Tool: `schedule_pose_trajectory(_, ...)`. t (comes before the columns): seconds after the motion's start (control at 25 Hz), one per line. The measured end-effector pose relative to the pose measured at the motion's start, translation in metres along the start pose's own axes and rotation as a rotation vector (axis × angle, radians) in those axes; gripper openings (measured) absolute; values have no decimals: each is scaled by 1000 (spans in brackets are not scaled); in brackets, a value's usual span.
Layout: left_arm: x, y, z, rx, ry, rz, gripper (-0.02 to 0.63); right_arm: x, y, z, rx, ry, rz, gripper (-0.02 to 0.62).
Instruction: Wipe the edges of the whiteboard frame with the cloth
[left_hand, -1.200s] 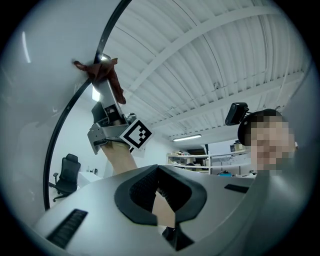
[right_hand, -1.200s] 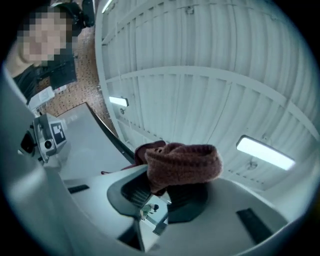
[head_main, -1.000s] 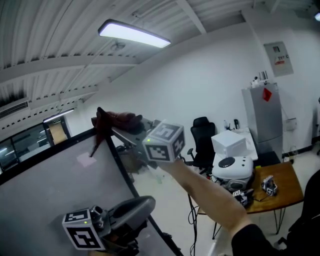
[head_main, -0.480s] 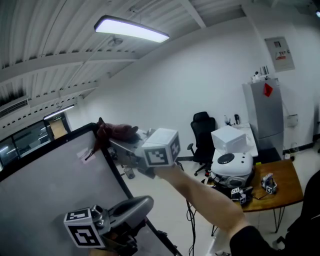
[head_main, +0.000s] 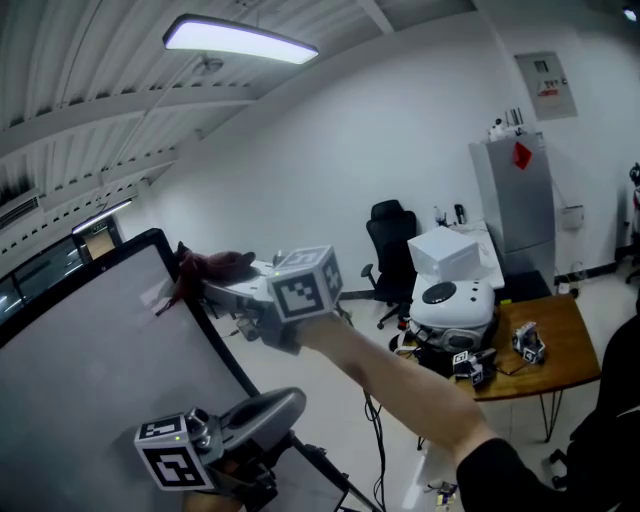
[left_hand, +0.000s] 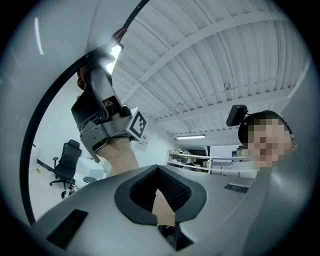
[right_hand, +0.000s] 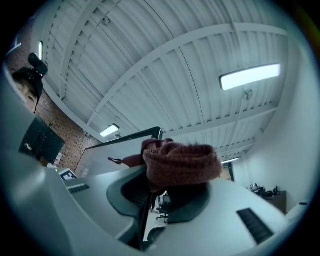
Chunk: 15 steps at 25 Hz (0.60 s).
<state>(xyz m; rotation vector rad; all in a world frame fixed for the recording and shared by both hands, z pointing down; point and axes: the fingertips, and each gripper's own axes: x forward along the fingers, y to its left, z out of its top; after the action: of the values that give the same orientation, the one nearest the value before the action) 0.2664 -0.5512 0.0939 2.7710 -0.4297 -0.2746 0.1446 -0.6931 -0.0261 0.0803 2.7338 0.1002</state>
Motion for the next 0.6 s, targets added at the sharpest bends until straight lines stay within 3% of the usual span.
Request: schedule_pose_trajectory(0.6, -5, 17, -21, -22, 22, -68, -5, -8, -7, -35, 137, 38, -9, 84)
